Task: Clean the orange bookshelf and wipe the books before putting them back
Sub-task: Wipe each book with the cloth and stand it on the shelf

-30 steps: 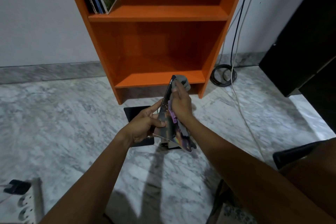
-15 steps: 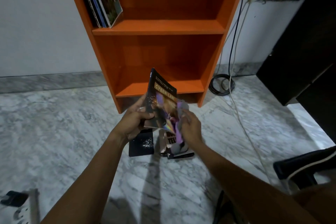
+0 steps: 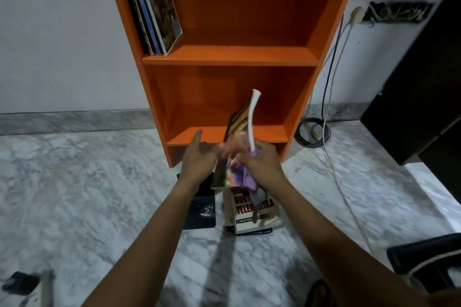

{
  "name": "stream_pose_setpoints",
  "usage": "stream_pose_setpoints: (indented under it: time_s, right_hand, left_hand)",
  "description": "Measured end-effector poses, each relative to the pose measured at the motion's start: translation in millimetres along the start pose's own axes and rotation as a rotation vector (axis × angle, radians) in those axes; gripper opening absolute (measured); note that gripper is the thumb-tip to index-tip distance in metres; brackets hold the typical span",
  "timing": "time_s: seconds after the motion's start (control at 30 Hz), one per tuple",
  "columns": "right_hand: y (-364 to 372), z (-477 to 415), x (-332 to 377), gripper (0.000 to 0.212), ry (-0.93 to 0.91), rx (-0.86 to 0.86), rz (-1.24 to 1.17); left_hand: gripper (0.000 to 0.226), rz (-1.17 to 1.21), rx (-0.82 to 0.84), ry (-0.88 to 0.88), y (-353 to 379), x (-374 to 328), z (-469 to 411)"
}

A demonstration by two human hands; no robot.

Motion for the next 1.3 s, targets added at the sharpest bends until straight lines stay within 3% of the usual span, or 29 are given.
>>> stream_pose_setpoints:
  time_s: [0.1,0.17,0.23,0.33,0.47,0.57,0.73,0.87,1.07,1.17,1.23,1.3]
  right_hand:
    - [31.6,27.9,9.3,0.03,-0.296,0.077,0.303]
    - [46.6,41.7,10.0,0.048,-0.482,0.087,0.505]
    - [57.0,50.7,11.7,0.06,-0.567,0.155,0.534]
    - [64.9,53.7,14.9,0.057,-0.506,0.243,0.438]
    - [48.6,21.1,20.0,0.053,-0.459,-0.009,0.427]
    - [34.8,-8.2,21.9,0.052,-0.413,-0.058,0.43]
    - [13.9,-28.1,8.7,0.051,-0.215,-0.158,0.254]
    - [2.5,-26.0,-23.9,0.037,-0.03,-0.187,0.18]
    - [-7.5,-2.6,-61.5,0.044,0.176,-0.055,-0.073]
    - [-14.0,-4.1,-54.4,0.038,0.176,0.067,-0.18]
    - [-23.1,-6.6,-43.4,0.053,0.113,0.094,-0.258]
    - [-32.1,-9.9,-28.8,0.067,0.015,0.056,-0.23]
  left_hand:
    - [0.1,0.342,0.049,-0.075,15.8,-16.3,-7.1]
    - [0.082,0.493,-0.016,-0.137,6.3,-14.7,-15.6]
    - [0.062,0.62,0.001,-0.223,3.0,-10.4,-7.2]
    - [0.064,0.701,0.153,-0.202,14.9,-8.2,10.2]
    - [0.062,0.738,0.325,-0.183,39.8,-7.1,26.3]
    - [0.058,0.78,0.407,-0.263,49.8,-3.0,33.1]
    - [0.066,0.713,0.326,-0.228,44.3,-5.7,30.6]
    - [0.073,0.686,0.236,-0.187,33.8,-2.3,19.6]
    - [0.076,0.766,0.125,-0.088,9.7,-21.8,-4.1]
    - [0.073,0.836,0.079,-0.066,0.0,-26.2,-8.2]
    - [0.066,0.825,0.0,-0.097,-4.0,-17.9,-8.1]
    - [0.056,0.596,-0.137,-0.087,-9.4,-6.9,-8.9]
Point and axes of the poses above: each hand's wrist, its own z-axis away from the middle knuckle, its own y-axis out of the palm, x = y × z, the point moved 5 cm from there along -z, towards the middle knuckle, and after that the axes turned 5 degrees about y, right-handed, at the moved point
